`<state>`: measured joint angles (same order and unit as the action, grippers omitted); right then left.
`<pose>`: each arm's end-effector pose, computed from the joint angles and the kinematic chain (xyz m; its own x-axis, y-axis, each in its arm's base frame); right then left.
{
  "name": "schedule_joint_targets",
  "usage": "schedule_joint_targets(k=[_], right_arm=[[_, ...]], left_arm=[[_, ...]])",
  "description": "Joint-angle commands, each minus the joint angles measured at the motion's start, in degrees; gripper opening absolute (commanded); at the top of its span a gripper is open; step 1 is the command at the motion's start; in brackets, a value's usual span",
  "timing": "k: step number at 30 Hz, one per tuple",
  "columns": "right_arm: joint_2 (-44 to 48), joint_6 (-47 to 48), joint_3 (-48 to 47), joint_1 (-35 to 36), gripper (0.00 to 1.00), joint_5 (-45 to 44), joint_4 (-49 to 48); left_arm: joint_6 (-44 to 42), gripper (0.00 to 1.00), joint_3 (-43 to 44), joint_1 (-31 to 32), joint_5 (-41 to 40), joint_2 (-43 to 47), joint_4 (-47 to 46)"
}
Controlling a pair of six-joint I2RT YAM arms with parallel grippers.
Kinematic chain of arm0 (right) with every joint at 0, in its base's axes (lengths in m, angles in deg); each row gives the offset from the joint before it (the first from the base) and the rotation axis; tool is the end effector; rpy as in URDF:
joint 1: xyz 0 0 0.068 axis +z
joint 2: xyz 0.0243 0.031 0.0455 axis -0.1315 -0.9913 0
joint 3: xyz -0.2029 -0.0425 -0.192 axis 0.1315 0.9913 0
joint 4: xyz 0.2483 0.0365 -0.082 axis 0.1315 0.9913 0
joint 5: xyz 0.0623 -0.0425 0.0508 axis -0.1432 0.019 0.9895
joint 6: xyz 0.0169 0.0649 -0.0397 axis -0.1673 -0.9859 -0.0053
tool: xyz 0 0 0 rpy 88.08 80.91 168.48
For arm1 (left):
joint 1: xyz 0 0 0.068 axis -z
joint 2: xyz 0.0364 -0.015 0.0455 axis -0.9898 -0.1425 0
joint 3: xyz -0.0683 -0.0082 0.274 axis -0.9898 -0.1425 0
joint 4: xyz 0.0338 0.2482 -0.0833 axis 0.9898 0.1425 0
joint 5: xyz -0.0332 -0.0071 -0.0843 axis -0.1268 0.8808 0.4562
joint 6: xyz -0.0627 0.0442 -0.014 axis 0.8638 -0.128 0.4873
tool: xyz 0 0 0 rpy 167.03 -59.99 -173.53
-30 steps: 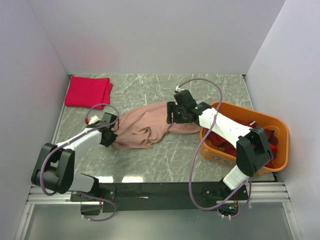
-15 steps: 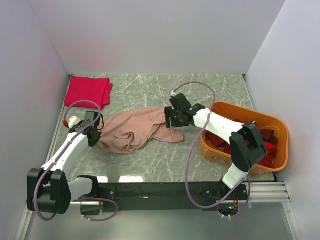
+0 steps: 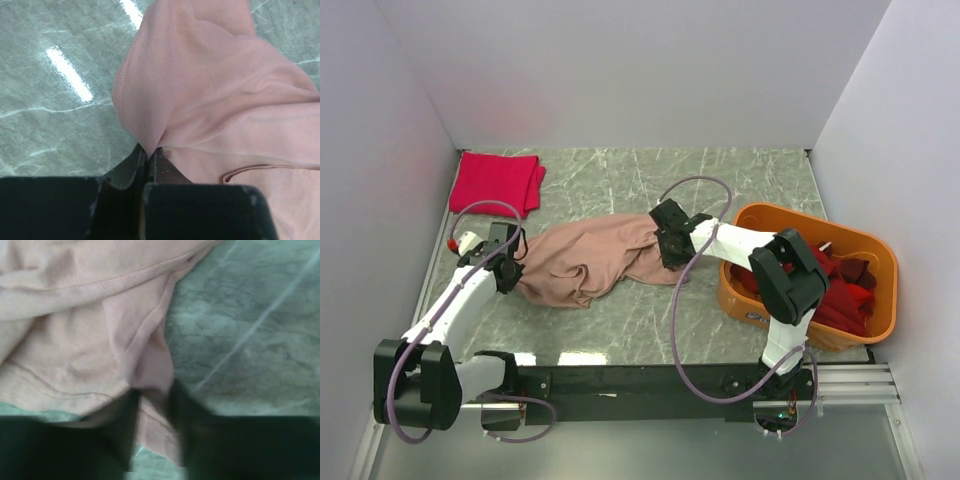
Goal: Fold and stack the t-shirts
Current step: Flatten the tshirt out
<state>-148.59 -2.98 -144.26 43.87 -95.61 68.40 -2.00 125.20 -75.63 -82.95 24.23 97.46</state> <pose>0.3129 0.2189 0.1530 -0.8694 -0.2110 -0.4468 -0.2536 0.9666 0.0369 0.2140 0.0065 0.1905 -0.3185 -0.7762 -0.5441 -0.8487 0.4892 -0.2011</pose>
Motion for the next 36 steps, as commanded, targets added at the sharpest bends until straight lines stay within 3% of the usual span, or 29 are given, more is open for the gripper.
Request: schedule_joint_targets(k=[1, 2, 3, 4, 12, 19, 22, 29, 36], right_arm=[[-0.5, 0.3, -2.6, -0.7, 0.23, 0.7, -2.4], [0.0, 0.3, -3.0, -0.8, 0.17, 0.2, -2.2], [0.5, 0.2, -3.4, -0.9, 0.04, -0.4, -2.0], [1.0, 0.0, -4.7, -1.6, 0.0, -1.6, -1.3], [15.2, 1.3, -16.6, -6.6, 0.0, -12.6, 5.5], [30.3, 7.7, -24.8, -8.7, 0.0, -15.8, 4.0], [36.9, 9.6, -25.9, -8.9, 0.0, -16.4, 2.8], [49.2, 13.5, -28.1, -8.9, 0.0, -13.7, 1.0], [48.4, 14.8, -30.2, -9.0, 0.0, -10.9, 0.6]], left_arm=[[-1.7, 0.01, 2.5, -0.3, 1.1, 2.1, -0.9], [-1.7, 0.01, 3.0, -0.3, 1.0, 2.1, -0.7], [-1.8, 0.01, 3.6, -0.3, 0.8, 2.3, -0.2], [-1.7, 0.01, 5.4, -0.3, 0.7, 2.8, 0.2], [-4.0, 0.01, 23.2, -0.4, -3.7, 8.1, 5.9], [-8.3, 0.01, 45.8, -0.5, -8.6, 15.0, 11.2], [-10.5, 0.01, 51.1, -0.5, -8.7, 19.6, 9.4], [-14.6, 0.01, 59.6, -0.5, -6.3, 24.6, 9.3], [-12.7, 0.01, 55.5, -0.5, -5.8, 25.2, 9.5]])
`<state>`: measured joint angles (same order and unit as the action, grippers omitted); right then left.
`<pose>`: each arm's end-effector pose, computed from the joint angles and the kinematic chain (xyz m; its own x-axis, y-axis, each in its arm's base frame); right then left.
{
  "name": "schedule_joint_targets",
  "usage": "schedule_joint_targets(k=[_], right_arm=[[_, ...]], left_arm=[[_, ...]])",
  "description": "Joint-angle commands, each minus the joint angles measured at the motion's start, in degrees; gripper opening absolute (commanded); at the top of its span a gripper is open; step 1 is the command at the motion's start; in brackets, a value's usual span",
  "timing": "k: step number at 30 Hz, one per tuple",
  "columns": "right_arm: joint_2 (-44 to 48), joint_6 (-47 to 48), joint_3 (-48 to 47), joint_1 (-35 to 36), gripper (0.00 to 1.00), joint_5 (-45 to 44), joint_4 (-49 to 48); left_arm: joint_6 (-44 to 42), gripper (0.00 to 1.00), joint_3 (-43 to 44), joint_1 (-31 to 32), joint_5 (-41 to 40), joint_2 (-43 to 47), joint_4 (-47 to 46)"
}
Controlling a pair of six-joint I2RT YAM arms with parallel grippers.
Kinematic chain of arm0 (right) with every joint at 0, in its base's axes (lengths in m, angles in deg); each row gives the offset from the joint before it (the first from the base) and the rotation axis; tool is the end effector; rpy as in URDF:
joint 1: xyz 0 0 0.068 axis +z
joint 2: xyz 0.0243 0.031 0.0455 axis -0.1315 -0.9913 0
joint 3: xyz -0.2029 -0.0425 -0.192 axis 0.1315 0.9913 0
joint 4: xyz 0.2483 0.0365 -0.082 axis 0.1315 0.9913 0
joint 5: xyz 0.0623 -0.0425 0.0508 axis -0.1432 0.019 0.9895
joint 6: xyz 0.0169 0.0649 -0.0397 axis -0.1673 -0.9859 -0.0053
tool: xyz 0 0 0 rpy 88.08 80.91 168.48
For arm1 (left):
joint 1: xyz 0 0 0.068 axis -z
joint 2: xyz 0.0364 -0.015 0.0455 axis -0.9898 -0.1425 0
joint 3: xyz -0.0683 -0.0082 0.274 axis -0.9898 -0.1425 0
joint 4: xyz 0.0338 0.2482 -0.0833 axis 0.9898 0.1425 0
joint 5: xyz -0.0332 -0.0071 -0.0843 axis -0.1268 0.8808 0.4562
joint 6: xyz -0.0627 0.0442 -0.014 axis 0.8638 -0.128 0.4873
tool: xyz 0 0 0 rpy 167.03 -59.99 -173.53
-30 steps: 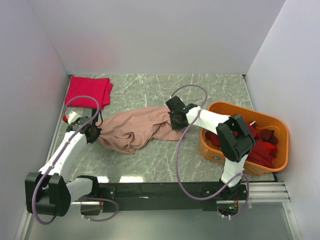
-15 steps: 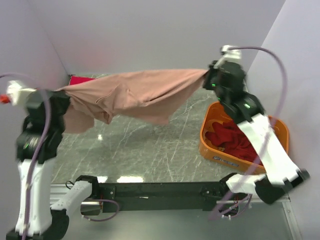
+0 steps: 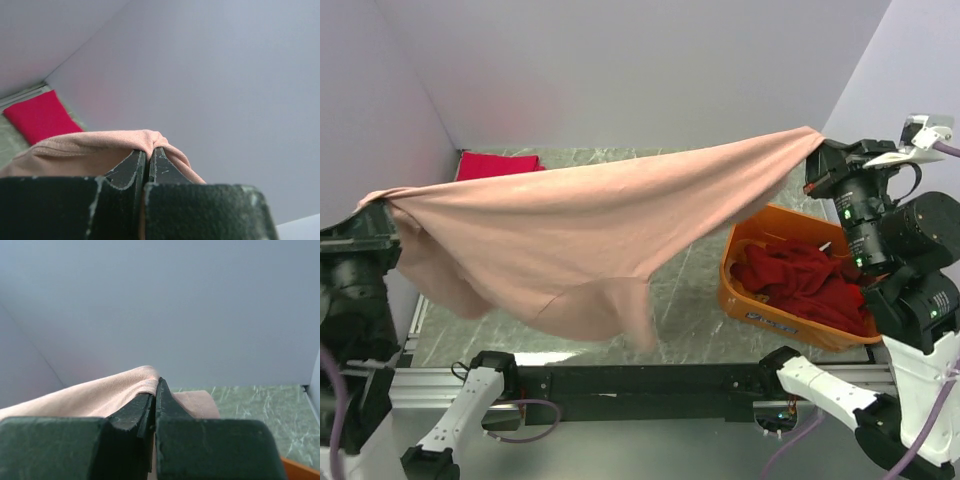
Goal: Fold and stack the t-shirts
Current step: Flatten the tshirt out
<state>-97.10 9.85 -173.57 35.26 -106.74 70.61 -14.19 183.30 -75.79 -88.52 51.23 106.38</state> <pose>0.1186 0.0380 0.5803 0.1934 0.2418 -0.9509 -0.1900 0.9601 0.2055 0.0092 0.0343 0.5533 0.4506 -0.7187 -0.5295 -0.1137 0.5421 -0.8326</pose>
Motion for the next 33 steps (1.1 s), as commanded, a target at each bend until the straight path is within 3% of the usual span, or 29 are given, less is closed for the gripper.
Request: schedule_joint_targets(k=[1, 5, 8, 12, 13, 14, 15, 16, 17, 19, 21, 25, 28, 33], right_arm=[[-4.2, 2.1, -1.0, -0.4, 0.0, 0.1, -1.6], [-14.1, 1.8, -1.9, -2.7, 0.0, 1.5, -1.1], [-23.6, 0.3, -2.3, -8.7, 0.0, 9.8, -2.0], [-40.7, 1.2, -9.8, -13.3, 0.05, 19.5, -0.8], [-48.0, 2.0, -12.3, -13.5, 0.05, 21.9, 0.1], [-51.8, 3.6, -15.1, -13.5, 0.14, 22.4, 1.0], [-55.7, 3.9, -18.0, -13.5, 0.28, 22.9, 4.1], [-62.7, 4.0, -25.8, -13.4, 0.44, 22.7, 6.7], [-65.7, 3.9, -30.0, -13.4, 0.68, 22.5, 9.3], [-69.1, 2.0, -35.5, -13.4, 0.84, 21.9, 12.7], [-67.7, 1.0, -31.4, -13.5, 0.86, 22.5, 9.8], [-59.5, 0.2, -22.2, -13.3, 0.88, 22.8, 5.9], [-53.0, -2.7, -13.4, -13.2, 0.89, 22.1, 4.2], [-41.4, -10.8, 6.0, -12.6, 0.9, 22.1, -0.1]], left_arm=[[-0.3, 0.01, -4.4, -0.3, -0.3, -2.6, 0.7], [2.6, 0.01, -10.5, -0.3, -2.1, -6.8, 1.6], [4.7, 0.04, -17.5, -0.4, -3.3, -12.2, 1.1], [4.0, 0.46, -25.3, -1.5, -0.4, -21.3, -2.8], [3.6, 0.5, -27.1, -2.5, 2.0, -25.6, -3.9], [3.1, 0.56, -27.5, -4.6, 2.8, -28.0, -5.1], [2.9, 0.74, -27.4, -5.8, 4.1, -30.4, -5.3], [2.7, 0.79, -25.7, -7.5, 6.0, -35.2, -4.9], [2.9, 0.84, -24.6, -8.6, 7.6, -37.5, -2.7], [2.8, 0.93, -21.6, -8.5, 8.0, -41.3, -1.3], [1.7, 0.99, -23.1, -8.5, 10.9, -40.6, -3.3], [-0.3, 0.99, -29.5, -7.0, 17.6, -35.8, -9.4], [0.4, 1.0, -35.6, -0.7, 19.4, -31.8, -12.6], [0.3, 0.99, -44.3, 18.9, 26.3, -29.6, -20.4]])
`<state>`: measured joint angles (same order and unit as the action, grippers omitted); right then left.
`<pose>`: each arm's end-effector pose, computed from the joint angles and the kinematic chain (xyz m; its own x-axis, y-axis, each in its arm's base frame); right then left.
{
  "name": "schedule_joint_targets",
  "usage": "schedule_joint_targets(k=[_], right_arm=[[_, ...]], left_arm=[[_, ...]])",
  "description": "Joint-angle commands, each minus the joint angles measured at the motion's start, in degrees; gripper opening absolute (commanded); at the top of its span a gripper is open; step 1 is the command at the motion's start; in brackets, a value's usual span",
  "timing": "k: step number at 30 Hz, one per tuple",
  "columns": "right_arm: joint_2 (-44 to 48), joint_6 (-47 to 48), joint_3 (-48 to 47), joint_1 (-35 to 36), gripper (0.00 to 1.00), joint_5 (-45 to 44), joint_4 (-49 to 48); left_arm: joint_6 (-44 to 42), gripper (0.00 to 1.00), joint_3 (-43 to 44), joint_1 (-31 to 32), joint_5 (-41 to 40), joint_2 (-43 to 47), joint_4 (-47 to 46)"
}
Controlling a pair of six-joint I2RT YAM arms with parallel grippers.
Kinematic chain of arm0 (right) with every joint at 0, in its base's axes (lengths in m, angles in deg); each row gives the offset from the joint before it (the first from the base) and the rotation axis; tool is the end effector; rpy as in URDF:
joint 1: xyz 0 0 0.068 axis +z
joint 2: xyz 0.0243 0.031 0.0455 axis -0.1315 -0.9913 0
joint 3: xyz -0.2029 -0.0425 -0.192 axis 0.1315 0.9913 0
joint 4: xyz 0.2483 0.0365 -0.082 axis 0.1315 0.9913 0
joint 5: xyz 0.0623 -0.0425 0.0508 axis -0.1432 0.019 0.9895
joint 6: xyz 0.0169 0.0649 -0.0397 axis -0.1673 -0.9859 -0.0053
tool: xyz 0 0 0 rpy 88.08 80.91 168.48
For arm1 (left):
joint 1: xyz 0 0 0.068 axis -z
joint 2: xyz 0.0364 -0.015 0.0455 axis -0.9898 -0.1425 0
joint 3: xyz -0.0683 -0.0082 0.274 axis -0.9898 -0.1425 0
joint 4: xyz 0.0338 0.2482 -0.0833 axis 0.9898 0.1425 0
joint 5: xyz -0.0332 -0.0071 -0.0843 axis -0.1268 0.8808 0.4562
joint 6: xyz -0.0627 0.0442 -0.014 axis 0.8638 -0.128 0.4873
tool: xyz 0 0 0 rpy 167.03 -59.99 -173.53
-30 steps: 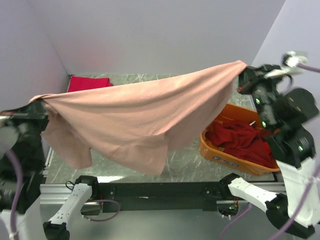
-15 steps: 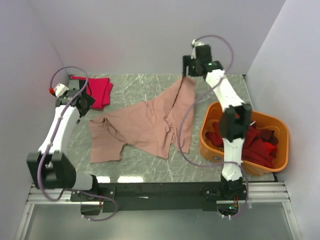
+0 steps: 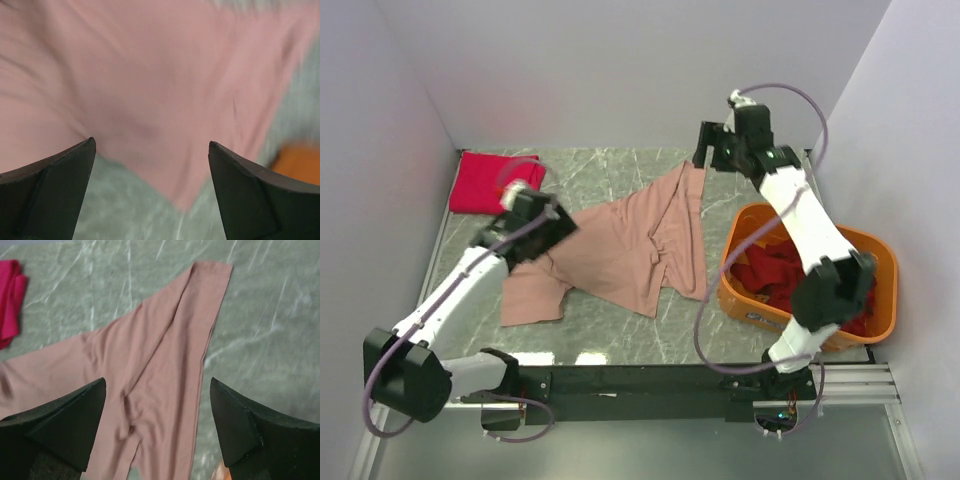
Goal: Fold and stack the t-shirts
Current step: Flatten the tshirt out
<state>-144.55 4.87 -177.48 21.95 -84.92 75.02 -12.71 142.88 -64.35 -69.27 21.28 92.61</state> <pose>0.4175 0.1108 0.3676 -0.5887 0.0723 -0.8051 -0.1666 0.9637 0.2084 0.2627 -0.0675 0.2833 -0.5274 -0.6535 -0.5429 -0.4563 0.7569 -0.4678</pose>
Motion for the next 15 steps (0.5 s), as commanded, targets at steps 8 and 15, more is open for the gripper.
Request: schedule_joint_targets(k=[8, 15], right_arm=[[27.1, -9.4, 30.9, 1.0, 0.91, 1.9, -10.6], [32.9, -8.4, 34.6, 1.0, 0.91, 0.8, -9.1]], left_arm=[[1.1, 0.99, -0.3, 38.1, 6.1, -11.8, -12.8], [1.4, 0.89, 13.8, 44.7, 2.8, -33.3, -4.8]])
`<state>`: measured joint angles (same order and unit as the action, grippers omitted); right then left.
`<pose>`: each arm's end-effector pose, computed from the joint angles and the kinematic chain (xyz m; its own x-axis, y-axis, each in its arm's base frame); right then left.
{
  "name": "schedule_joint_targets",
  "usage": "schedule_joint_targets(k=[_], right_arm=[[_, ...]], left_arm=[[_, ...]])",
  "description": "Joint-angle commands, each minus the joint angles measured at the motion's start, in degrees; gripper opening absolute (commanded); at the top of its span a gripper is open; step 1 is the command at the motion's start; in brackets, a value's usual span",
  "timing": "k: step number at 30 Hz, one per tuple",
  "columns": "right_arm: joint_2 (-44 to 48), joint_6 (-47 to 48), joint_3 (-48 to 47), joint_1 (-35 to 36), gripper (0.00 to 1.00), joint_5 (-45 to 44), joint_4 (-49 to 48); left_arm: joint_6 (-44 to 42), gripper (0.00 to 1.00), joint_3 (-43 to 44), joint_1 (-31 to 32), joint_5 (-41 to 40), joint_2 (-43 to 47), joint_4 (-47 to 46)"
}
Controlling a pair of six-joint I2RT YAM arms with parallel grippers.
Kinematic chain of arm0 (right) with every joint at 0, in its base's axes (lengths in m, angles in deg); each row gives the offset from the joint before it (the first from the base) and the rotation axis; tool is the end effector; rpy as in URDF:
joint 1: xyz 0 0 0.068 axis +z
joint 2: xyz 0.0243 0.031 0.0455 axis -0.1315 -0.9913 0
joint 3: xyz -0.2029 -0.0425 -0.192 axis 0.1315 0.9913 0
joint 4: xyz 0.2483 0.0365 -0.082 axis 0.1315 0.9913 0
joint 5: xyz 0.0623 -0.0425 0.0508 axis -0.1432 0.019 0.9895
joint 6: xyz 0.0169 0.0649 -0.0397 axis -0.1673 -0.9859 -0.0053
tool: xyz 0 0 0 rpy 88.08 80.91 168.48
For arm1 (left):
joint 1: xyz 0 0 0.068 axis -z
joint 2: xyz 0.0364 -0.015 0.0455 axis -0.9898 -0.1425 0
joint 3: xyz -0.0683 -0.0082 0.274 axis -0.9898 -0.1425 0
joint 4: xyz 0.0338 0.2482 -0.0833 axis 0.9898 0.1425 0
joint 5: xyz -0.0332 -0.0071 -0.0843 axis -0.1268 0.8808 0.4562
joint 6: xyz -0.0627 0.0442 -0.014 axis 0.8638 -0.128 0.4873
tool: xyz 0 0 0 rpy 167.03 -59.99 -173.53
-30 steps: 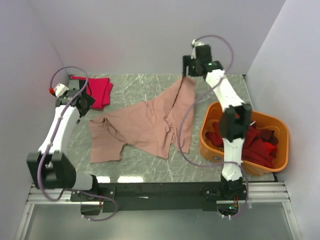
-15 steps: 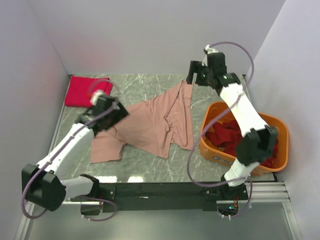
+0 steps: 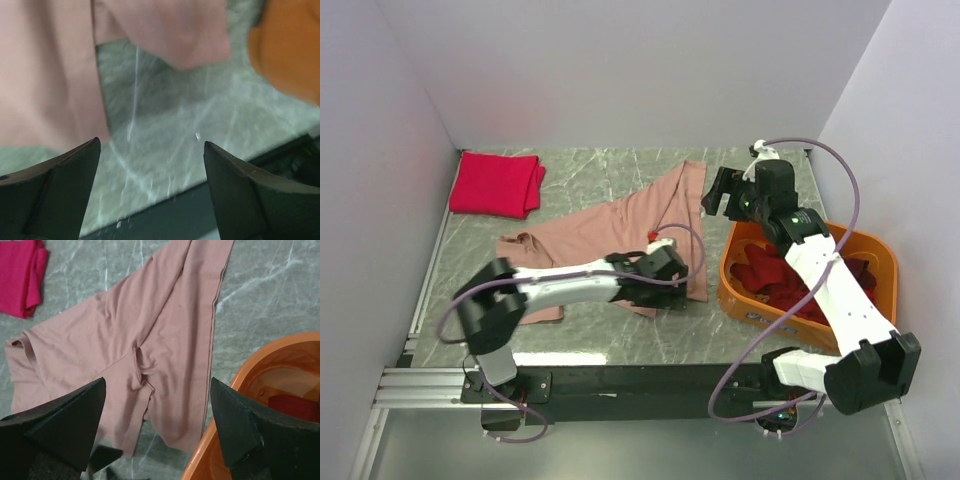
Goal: Fold and stack the t-shirts
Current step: Flatten the tshirt out
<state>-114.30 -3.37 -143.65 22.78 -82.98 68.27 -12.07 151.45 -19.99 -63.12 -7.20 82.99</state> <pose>0.2849 0.0835 0.3461 -0.5775 0.2088 -0.7893 -0.1372 0.9282 0.3459 0.1839 -0.3275 0.1964 -0.9144 0.0078 -0.4048 0.1843 0.8982 -0.3990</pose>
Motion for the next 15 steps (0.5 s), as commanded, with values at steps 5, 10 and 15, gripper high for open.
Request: schedule_joint_targets(k=[5, 10, 15], right_arm=[[4.3, 0.3, 1.8, 0.2, 0.91, -1.5, -2.3], [4.3, 0.4, 2.2, 0.1, 0.91, -1.2, -2.4], [3.6, 0.3, 1.9, 0.1, 0.91, -1.7, -2.3]], left_arm=[[3.5, 0.82, 8.6, 0.4, -7.8, -9.6, 10.4], [6.2, 0.79, 7.7, 0.6, -10.9, -11.2, 14.0], [7.8, 0.57, 8.7, 1.4, -12.9, -14.8, 18.0]])
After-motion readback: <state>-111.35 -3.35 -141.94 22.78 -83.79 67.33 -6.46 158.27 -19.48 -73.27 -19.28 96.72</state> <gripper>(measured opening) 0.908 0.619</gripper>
